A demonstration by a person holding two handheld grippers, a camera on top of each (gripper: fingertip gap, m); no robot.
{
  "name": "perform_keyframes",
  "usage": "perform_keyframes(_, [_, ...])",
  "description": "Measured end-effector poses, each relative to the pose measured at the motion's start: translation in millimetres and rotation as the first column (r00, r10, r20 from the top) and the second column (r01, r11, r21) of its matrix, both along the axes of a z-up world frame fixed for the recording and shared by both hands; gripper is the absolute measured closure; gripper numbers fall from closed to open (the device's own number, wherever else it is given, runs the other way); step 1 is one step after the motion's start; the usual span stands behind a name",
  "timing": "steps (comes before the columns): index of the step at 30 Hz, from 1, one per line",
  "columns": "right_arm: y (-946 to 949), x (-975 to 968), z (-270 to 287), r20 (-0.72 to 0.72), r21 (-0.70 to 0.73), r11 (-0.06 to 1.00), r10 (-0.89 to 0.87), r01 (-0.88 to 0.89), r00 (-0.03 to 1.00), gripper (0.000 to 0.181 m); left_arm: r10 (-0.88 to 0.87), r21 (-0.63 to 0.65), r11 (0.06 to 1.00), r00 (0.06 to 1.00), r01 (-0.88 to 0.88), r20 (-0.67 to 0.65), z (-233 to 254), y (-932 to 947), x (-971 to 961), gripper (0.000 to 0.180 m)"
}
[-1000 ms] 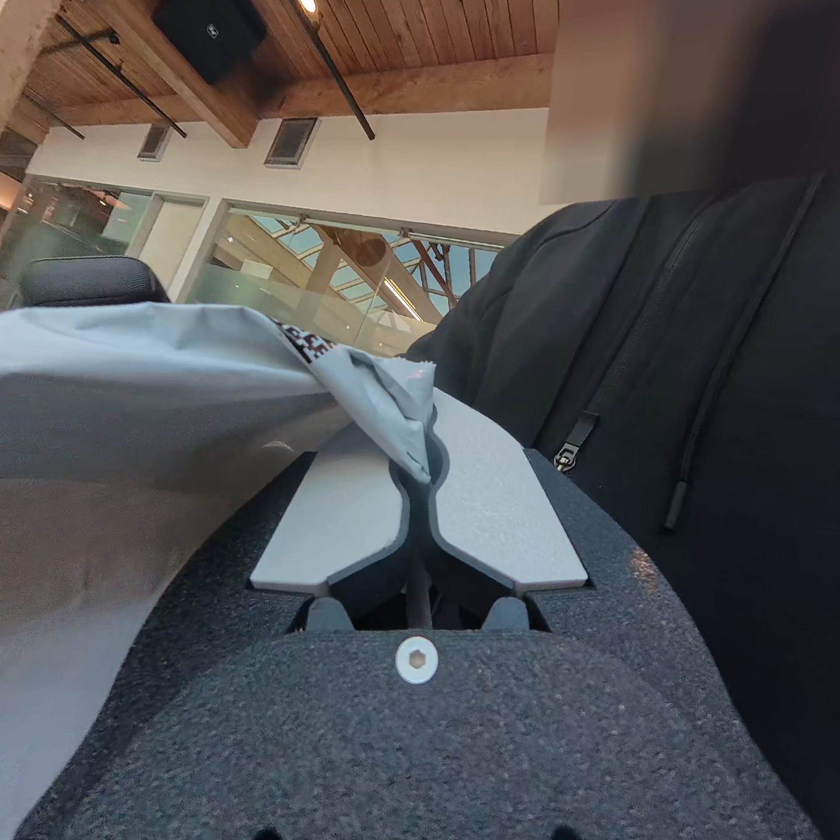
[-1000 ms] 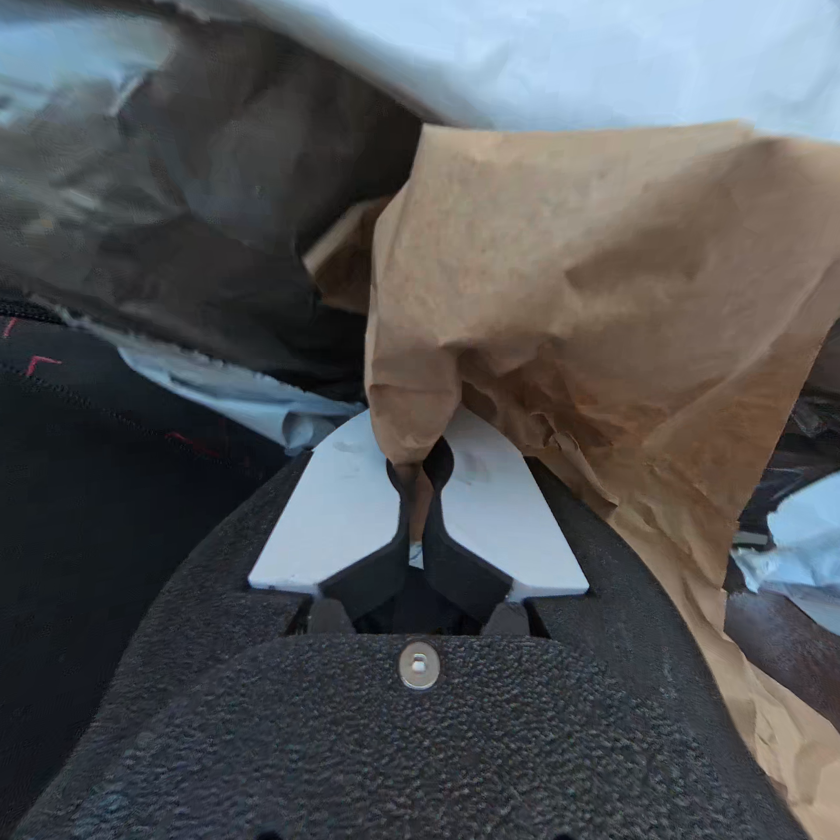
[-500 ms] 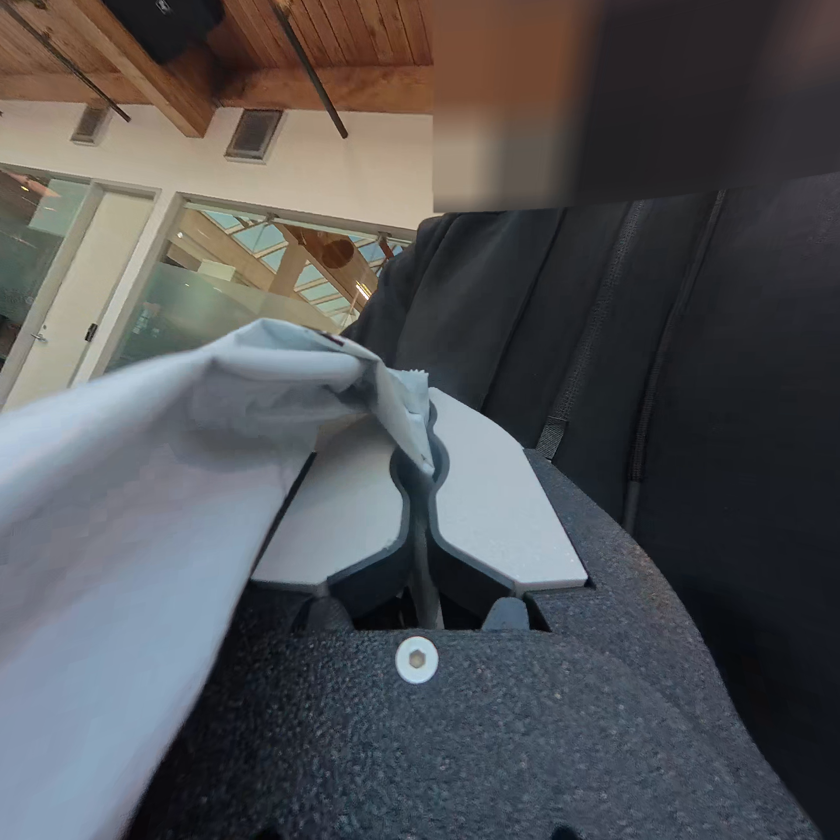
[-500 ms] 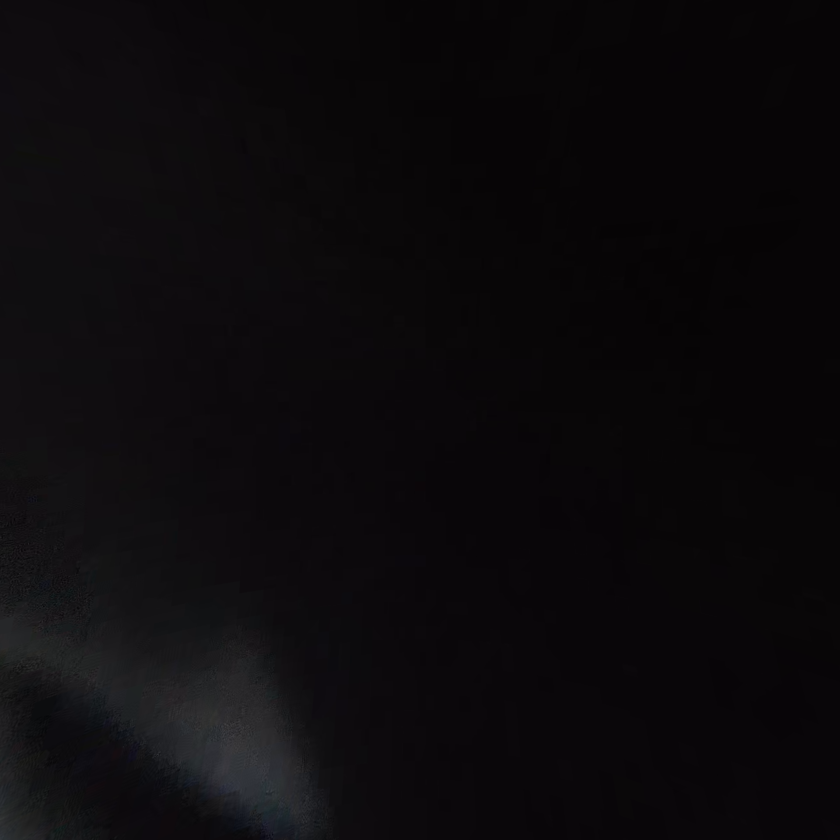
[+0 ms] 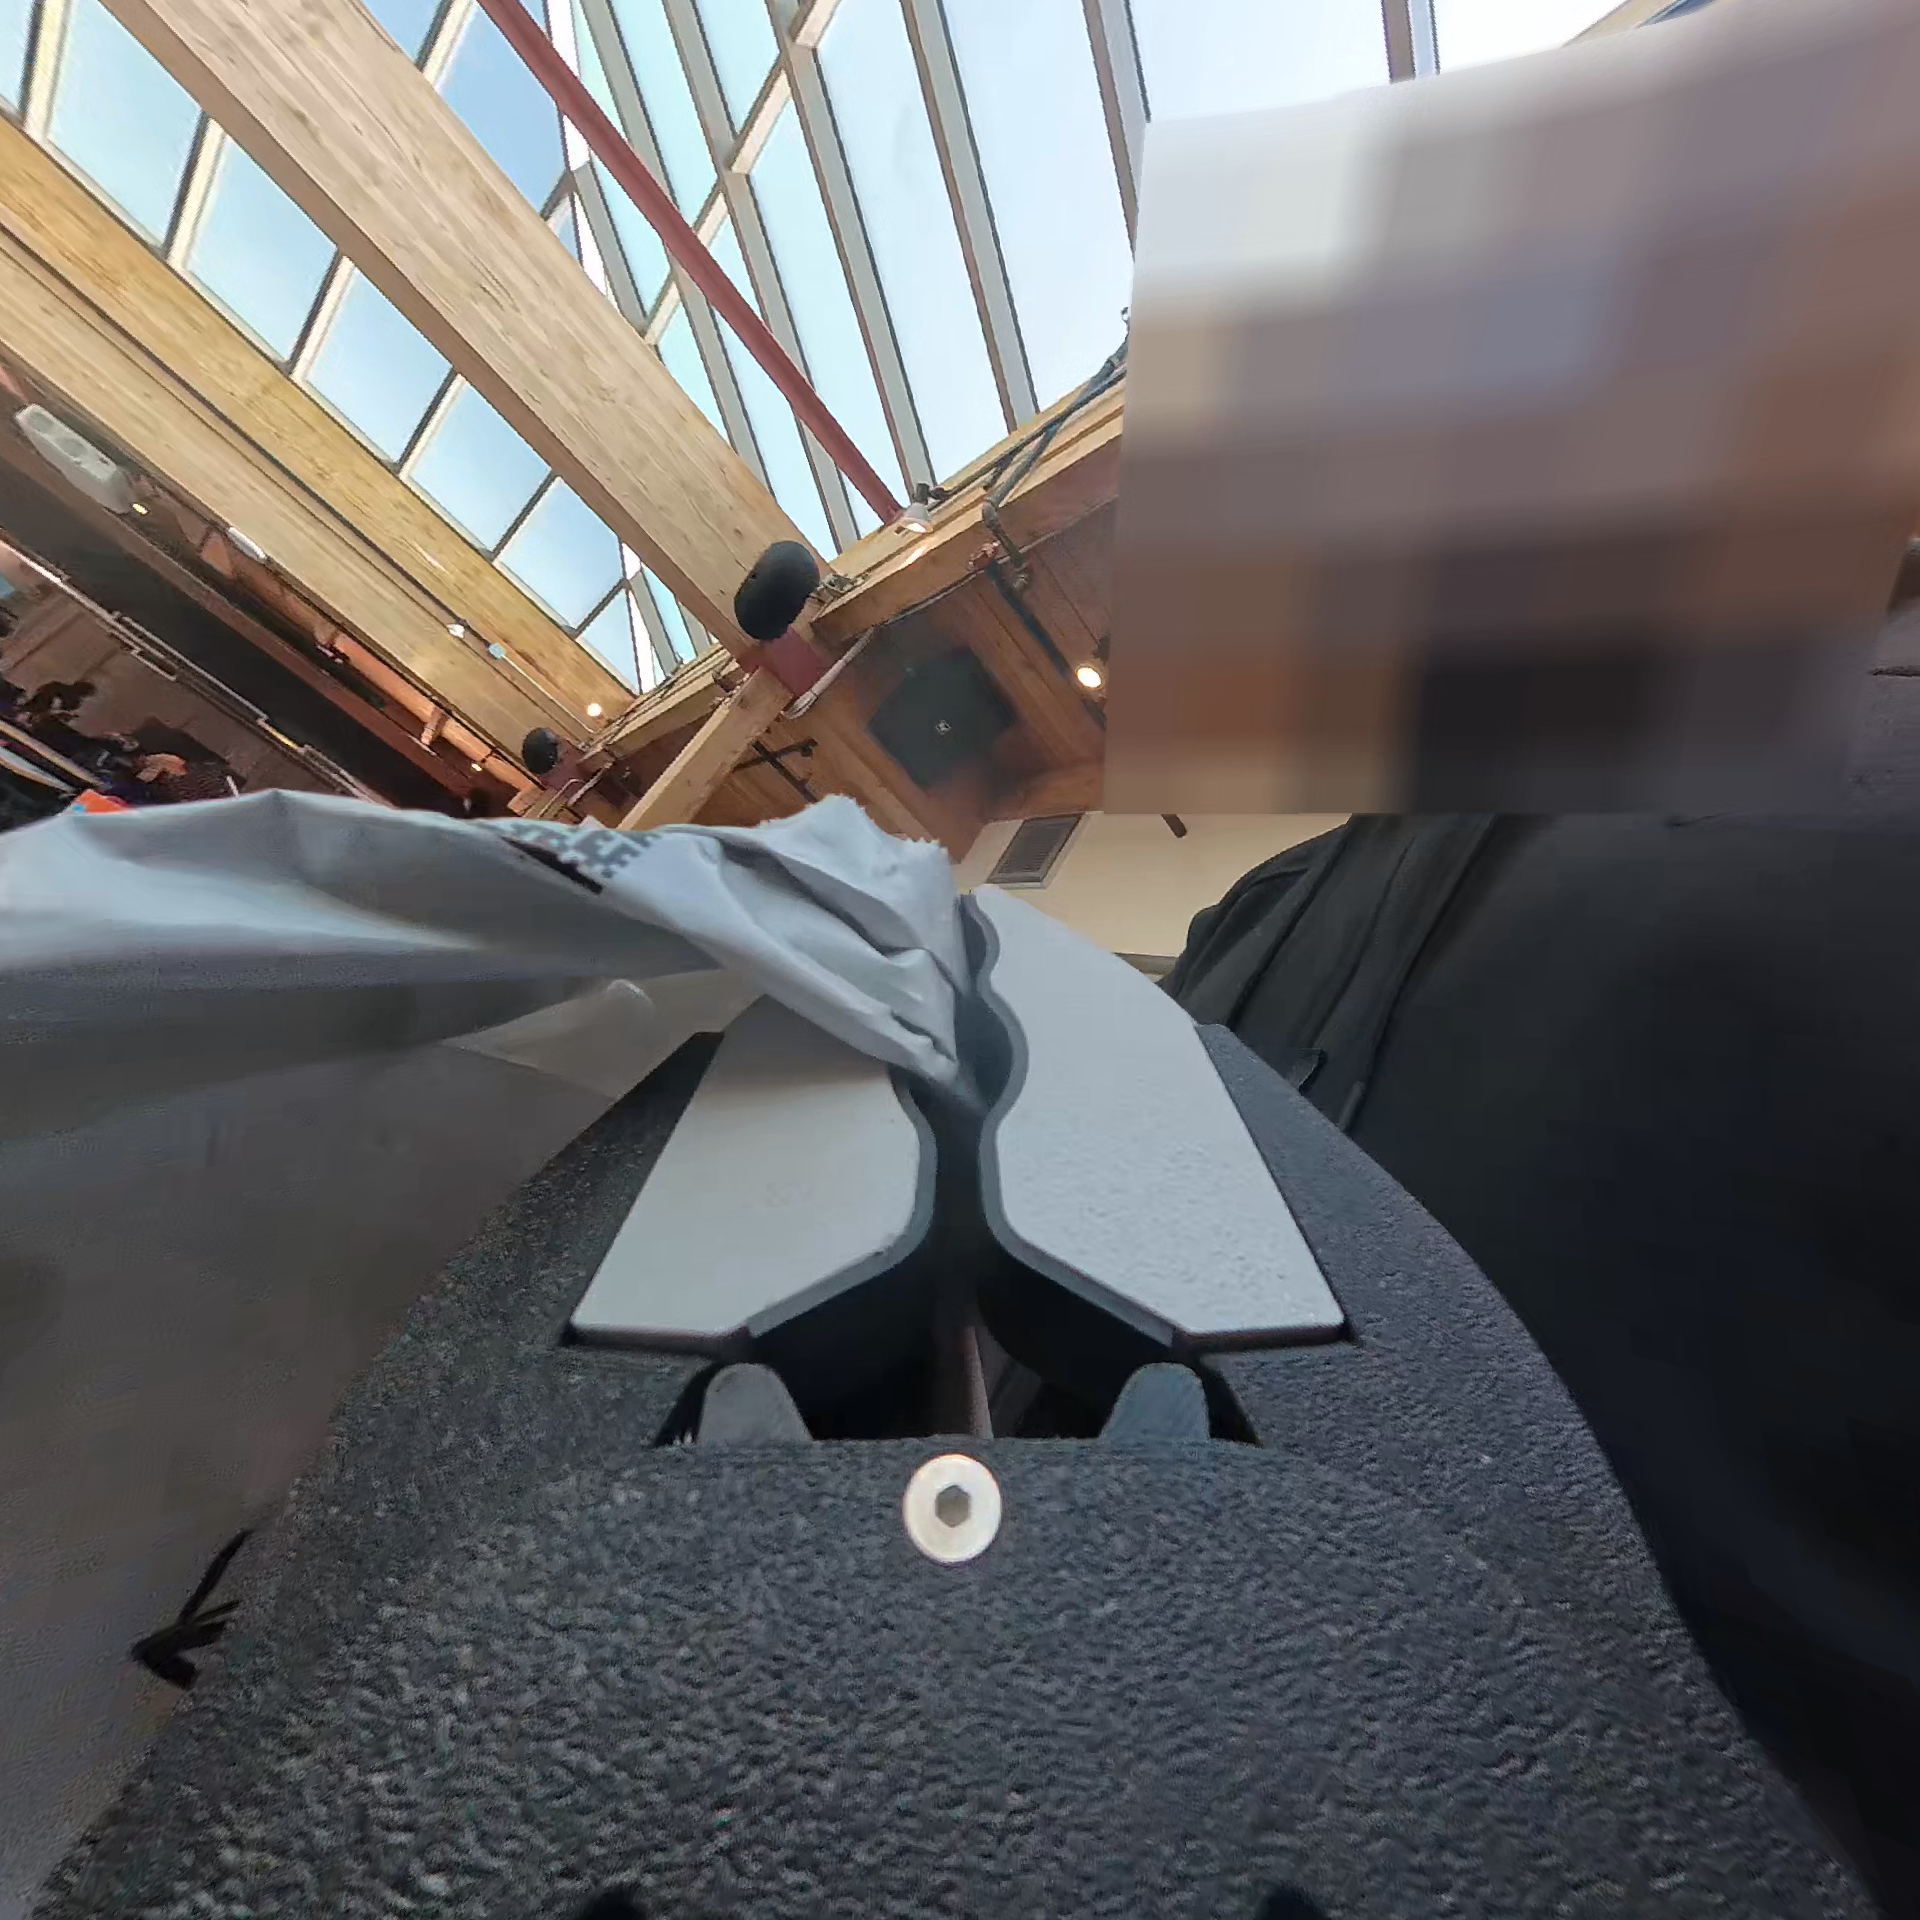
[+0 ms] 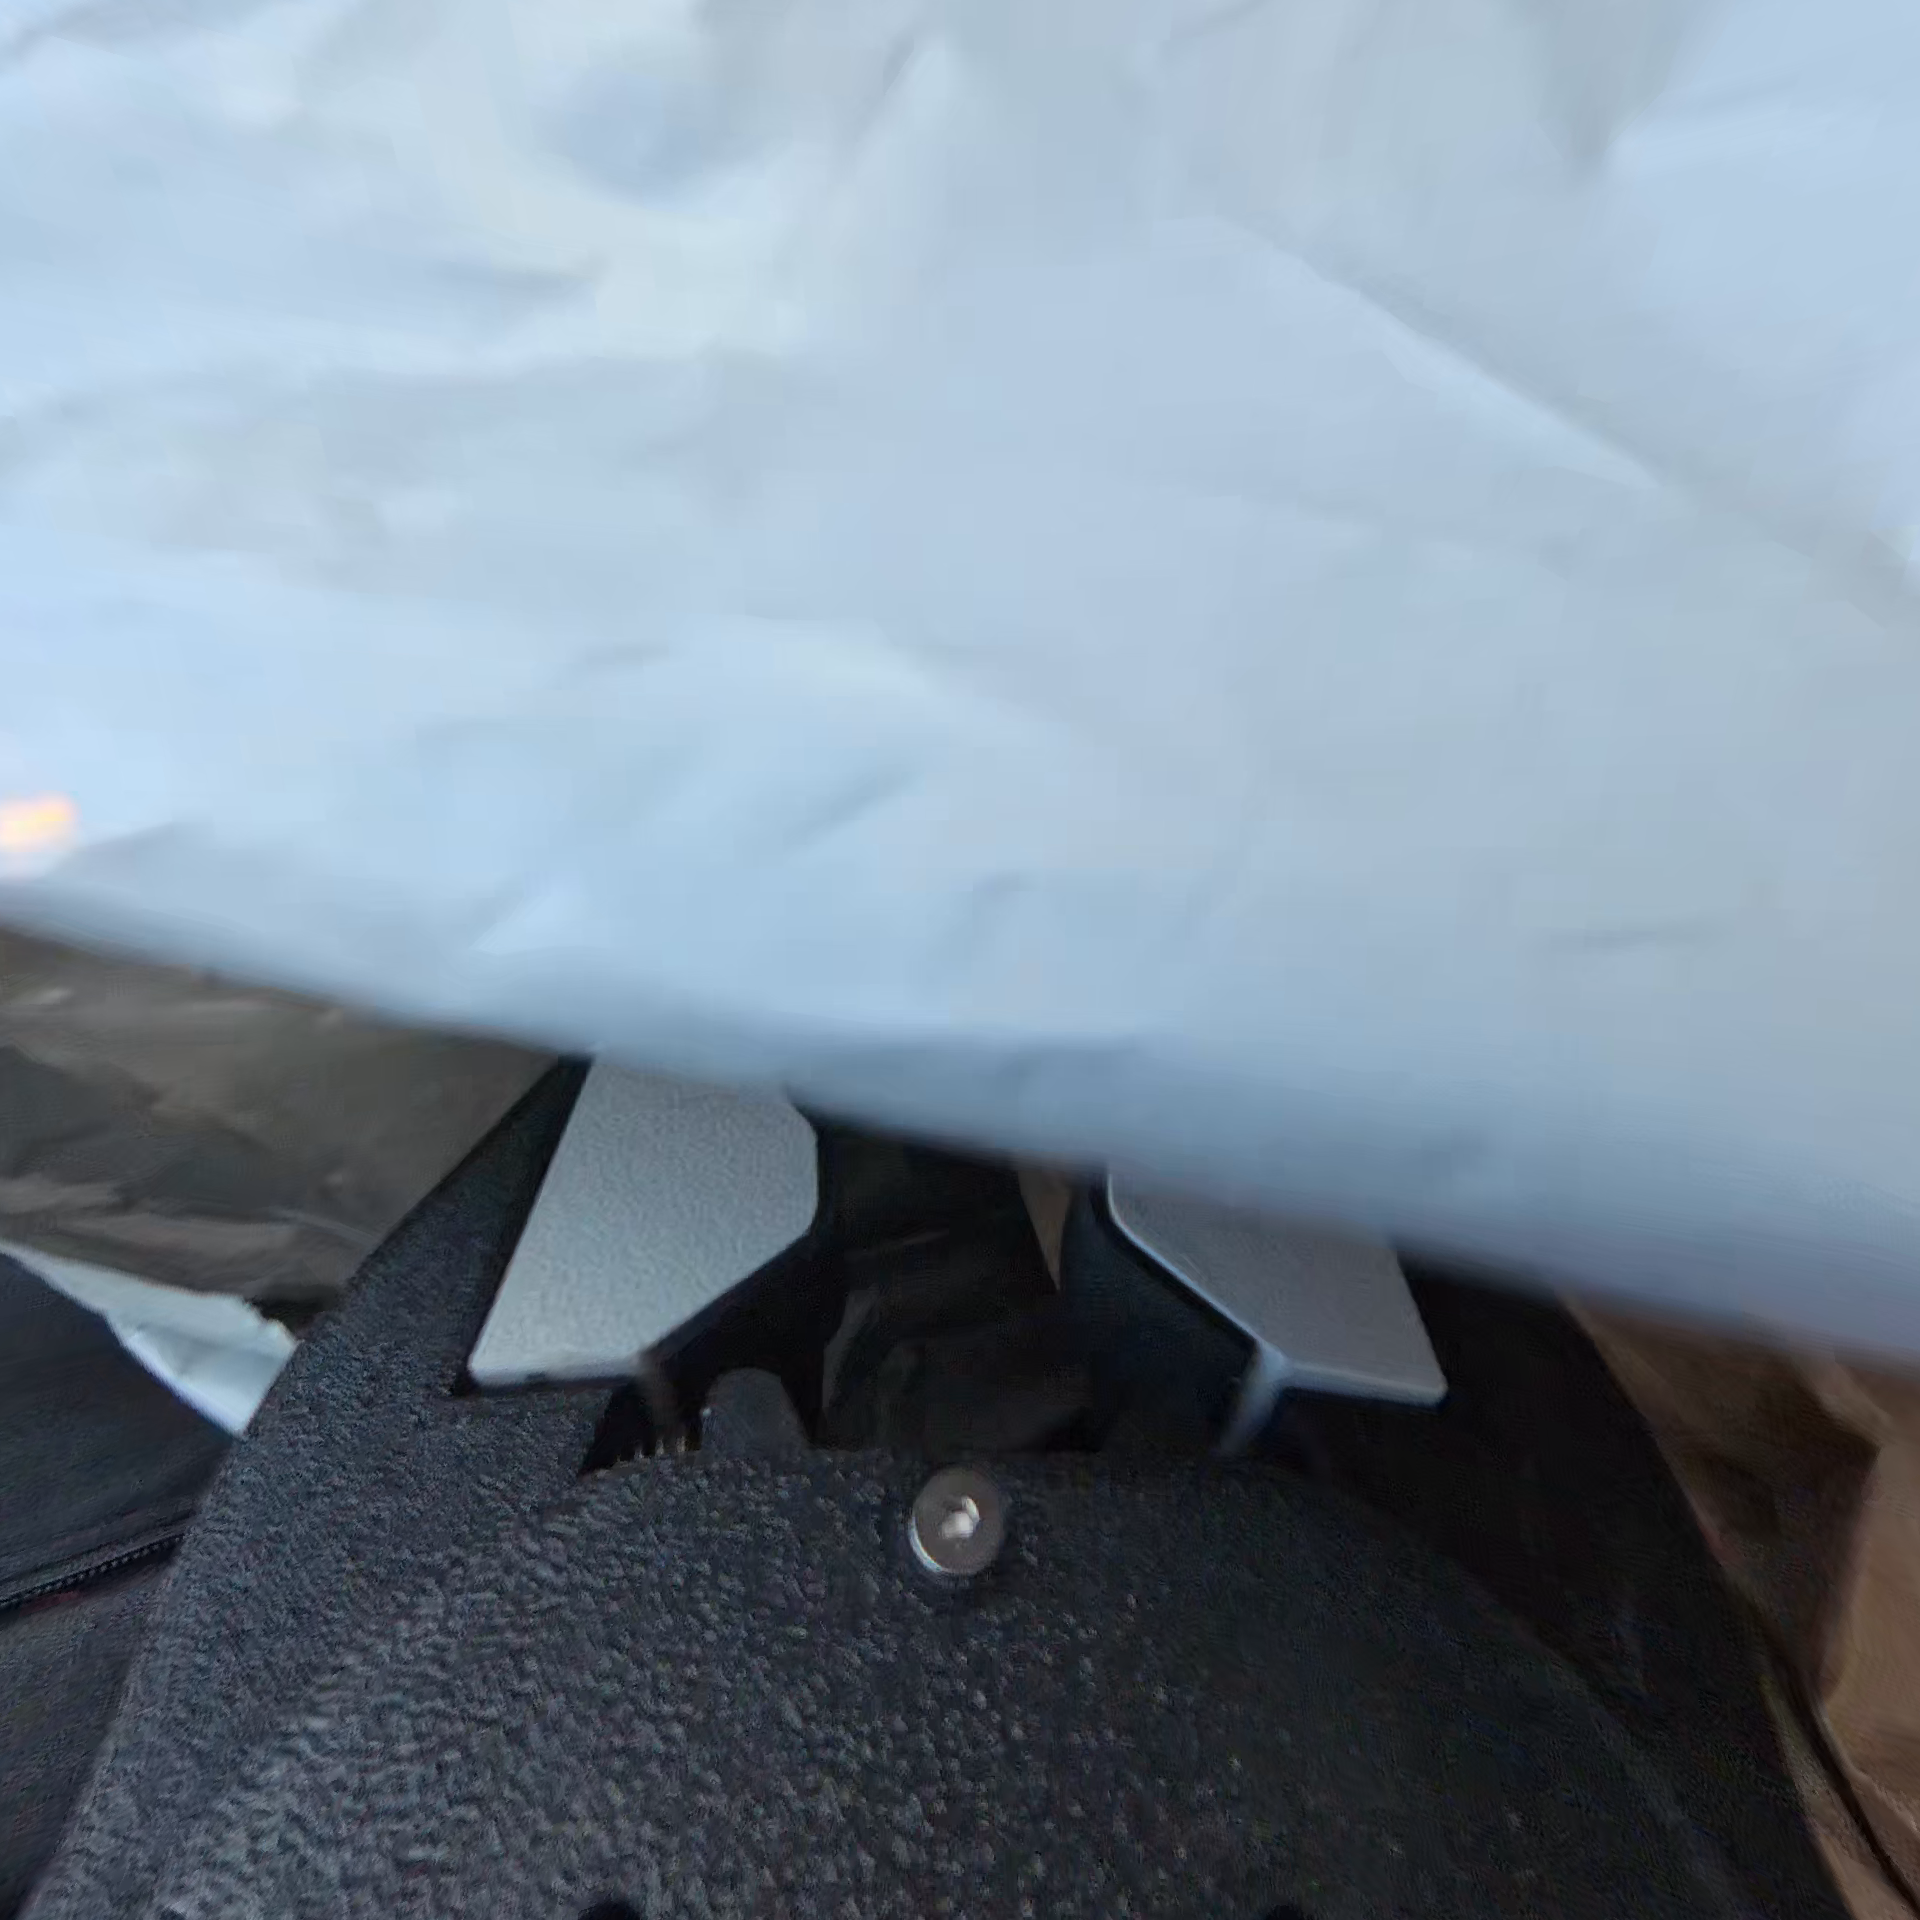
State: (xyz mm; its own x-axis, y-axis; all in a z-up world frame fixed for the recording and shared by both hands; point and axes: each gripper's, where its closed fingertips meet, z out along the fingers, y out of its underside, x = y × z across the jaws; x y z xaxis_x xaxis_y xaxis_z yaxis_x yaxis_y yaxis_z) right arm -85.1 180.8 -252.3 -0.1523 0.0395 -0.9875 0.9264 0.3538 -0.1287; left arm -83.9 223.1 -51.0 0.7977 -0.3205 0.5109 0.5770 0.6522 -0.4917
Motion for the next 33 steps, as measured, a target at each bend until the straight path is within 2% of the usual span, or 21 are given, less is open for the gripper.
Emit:
perform_keyframes(1, [8.7, -7.0, -2.8, -0.029, 0.035, 0.999, -0.022, 0.023, 0.999, 0.131, 0.008, -0.014, 1.000, 1.000, -0.008, 0.015, -7.7, -1.0, -3.7, 0.180])
perform_keyframes(4, [34.1, -16.6, -10.6, -0.138, 0.165, 0.985, -0.023, 0.046, 0.990, 0.119, 0.002, -0.031, 1.000, 0.999, -0.001, 0.052, -24.0, 1.6, -11.8, 0.180])
perform_keyframes(7, [69.1, -17.5, -3.5, -0.271, 0.268, 0.960, -0.006, 0.082, 0.963, 0.100, -0.020, -0.031, 0.999, 0.997, 0.023, 0.073, -30.3, 7.4, -19.6, 0.180])
perform_keyframes(10, [128.7, -19.8, 12.9, -0.400, 0.276, 0.935, -0.098, 0.222, 0.911, 0.094, -0.051, -0.044, 0.998, 0.995, 0.054, 0.085, -32.9, 13.3, -26.9, 0.180])
perform_keyframes(12, [187.4, -25.6, 5.1, -0.518, 0.293, 0.881, -0.181, 0.372, 0.836, 0.087, -0.074, -0.050, 0.996, 0.993, 0.079, 0.092, -32.9, 15.5, -30.5, 0.180])
perform_keyframes(14, [261.1, -27.0, -39.8, -0.671, 0.421, 0.759, -0.107, 0.496, 0.734, 0.075, -0.101, -0.056, 0.993, 0.990, 0.106, 0.098, -32.1, 17.4, -32.9, 0.180])
perform_keyframes(15, [300.4, -21.9, -77.4, -0.720, 0.525, 0.675, 0.027, 0.519, 0.694, 0.071, -0.114, -0.059, 0.991, 0.988, 0.121, 0.100, -31.6, 18.5, -33.6, 0.180])
perform_keyframes(16, [336.5, -12.8, -120.5, -0.714, 0.631, 0.581, 0.176, 0.515, 0.677, 0.071, -0.129, -0.061, 0.989, 0.986, 0.135, 0.102, -31.1, 19.7, -34.0, 0.180])
perform_keyframes(18, [374.7, 11.9, -203.1, -0.618, 0.763, 0.463, 0.321, 0.451, 0.718, 0.066, -0.156, -0.062, 0.985, 0.982, 0.164, 0.108, -30.3, 22.7, -34.5, 0.180])
perform_keyframes(23, [349.2, 20.5, -324.6, -0.512, 0.851, 0.338, 0.363, 0.402, 0.778, 0.058, -0.210, -0.072, 0.973, 0.968, 0.221, 0.140, -33.0, 33.1, -33.7, 0.180])
perform_keyframes(24, [339.9, 15.2, -336.6, -0.506, 0.856, 0.316, 0.341, 0.410, 0.792, 0.066, -0.218, -0.076, 0.970, 0.965, 0.231, 0.145, -33.6, 35.3, -33.2, 0.180])
perform_keyframes(25, [333.6, 5.9, -342.6, -0.517, 0.852, 0.284, 0.318, 0.441, 0.795, 0.082, -0.224, -0.086, 0.967, 0.963, 0.238, 0.151, -34.7, 37.7, -32.7, 0.180])
perform_keyframes(26, [327.3, -4.3, -342.7, -0.543, 0.836, 0.264, 0.274, 0.481, 0.794, 0.110, -0.226, -0.099, 0.965, 0.961, 0.243, 0.157, -35.7, 39.9, -32.6, 0.180])
perform_keyframes(29, [314.4, -25.9, -320.9, -0.640, 0.757, 0.265, 0.114, 0.597, 0.760, 0.161, -0.230, -0.127, 0.959, 0.960, 0.251, 0.162, -35.9, 42.6, -32.2, 0.180])
perform_keyframes(33, [311.7, -23.5, -255.1, -0.762, 0.573, 0.376, -0.084, 0.728, 0.643, 0.173, -0.225, -0.158, 0.955, 0.959, 0.252, 0.170, -37.6, 40.7, -32.6, 0.180])
